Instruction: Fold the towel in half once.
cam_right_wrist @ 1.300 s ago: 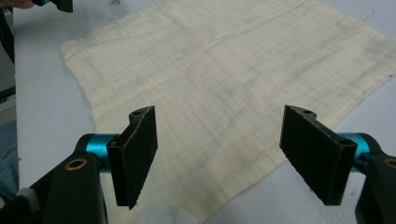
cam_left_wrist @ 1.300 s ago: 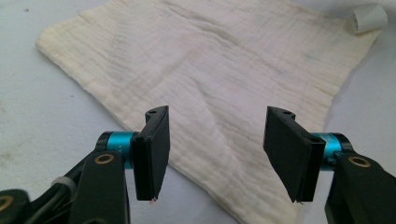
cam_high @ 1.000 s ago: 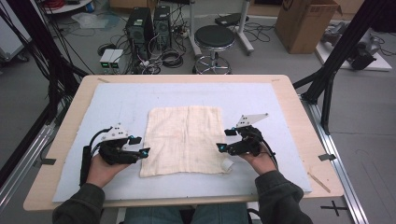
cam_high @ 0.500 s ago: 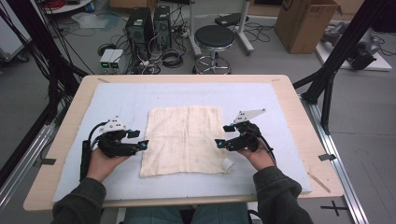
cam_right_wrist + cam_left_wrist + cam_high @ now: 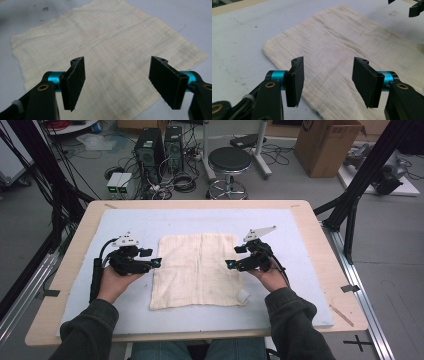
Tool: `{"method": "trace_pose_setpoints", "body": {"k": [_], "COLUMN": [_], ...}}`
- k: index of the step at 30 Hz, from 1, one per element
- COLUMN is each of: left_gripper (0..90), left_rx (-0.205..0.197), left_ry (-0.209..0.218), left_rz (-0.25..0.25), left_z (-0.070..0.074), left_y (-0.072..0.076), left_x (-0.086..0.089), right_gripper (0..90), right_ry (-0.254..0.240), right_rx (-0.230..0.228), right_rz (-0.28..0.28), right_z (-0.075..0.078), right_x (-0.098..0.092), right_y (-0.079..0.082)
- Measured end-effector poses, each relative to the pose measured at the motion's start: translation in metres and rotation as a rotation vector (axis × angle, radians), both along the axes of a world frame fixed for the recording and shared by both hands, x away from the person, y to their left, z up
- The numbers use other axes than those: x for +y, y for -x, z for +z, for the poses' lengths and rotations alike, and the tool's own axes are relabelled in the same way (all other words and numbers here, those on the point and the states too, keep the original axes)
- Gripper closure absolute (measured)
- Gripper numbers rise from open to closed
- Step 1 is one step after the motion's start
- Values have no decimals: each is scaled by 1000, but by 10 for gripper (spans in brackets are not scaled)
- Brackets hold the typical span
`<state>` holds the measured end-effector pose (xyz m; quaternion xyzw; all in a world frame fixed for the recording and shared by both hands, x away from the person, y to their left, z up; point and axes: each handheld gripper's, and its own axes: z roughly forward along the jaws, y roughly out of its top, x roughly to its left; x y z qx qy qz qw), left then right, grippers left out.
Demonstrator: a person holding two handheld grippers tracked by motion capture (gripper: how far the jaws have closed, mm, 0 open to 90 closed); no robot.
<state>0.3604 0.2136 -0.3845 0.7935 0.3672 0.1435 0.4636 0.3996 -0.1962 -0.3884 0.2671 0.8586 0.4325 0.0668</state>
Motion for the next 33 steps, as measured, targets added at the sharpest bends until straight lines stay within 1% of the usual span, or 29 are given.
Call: {"method": "trace_pose_setpoints", "body": {"k": [1,2,5,6,7,8,9,11,12,13,14,15,18,19,20,21,23,24,25,27,28,30,32,33], "left_gripper": [441,446,456,463,470,474,475,481,487,489,489,490,500,501,502,513,526,543,544,559,563,601,615,625], "left_rx": [3,1,18,20,29,30,23,9,12,21,23,20,34,37,36,45,37,41,44,54,60,64,72,82], "left_ry": [8,9,19,31,24,9,9,16,10,-5,-13,-14,-24,-32,-32,-30,-27,-31,-49,-70,-74,-70,-71,-75], "left_rz": [5,7,37,48,52,56,63,76,79,83,87,96,122,132,143,155,173,181,191,208,214,231,251,260], "left_z": [0,0,-2,-3,-3,-1,2,5,6,8,8,9,6,5,4,2,-3,-6,-11,-18,-20,-26,-31,-34], "left_y": [-2,-4,-12,-13,-18,-21,-26,-31,-34,-40,-44,-49,-61,-65,-68,-73,-77,-80,-83,-87,-89,-93,-96,-98], "left_x": [0,1,5,5,6,7,7,7,7,6,6,6,4,3,2,1,0,-1,-2,-4,-4,-6,-7,-7], "right_gripper": [303,303,305,308,318,325,325,329,341,344,348,349,367,370,383,403,409,417,423,446,455,474,501,524], "right_ry": [-2,-1,6,10,16,7,4,8,6,0,-1,4,-4,1,5,-1,5,10,20,37,47,60,50,58], "right_rx": [-6,1,7,6,14,3,10,8,2,8,12,13,23,25,27,23,30,31,40,54,61,69,85,103], "right_rz": [0,-4,-20,-21,-23,-28,-36,-46,-51,-57,-66,-74,-96,-101,-107,-113,-129,-138,-146,-158,-168,-185,-209,-236], "right_z": [1,1,4,6,7,9,11,14,15,16,17,19,23,23,22,21,16,13,10,3,0,-7,-14,-21], "right_x": [0,0,-1,-1,-1,-1,-2,-2,-3,-3,-4,-4,-2,-2,-1,0,1,1,2,3,3,4,3,2], "right_y": [-3,-6,-14,-18,-20,-25,-28,-36,-40,-42,-47,-52,-66,-70,-73,-76,-82,-85,-87,-91,-93,-98,-103,-107]}}
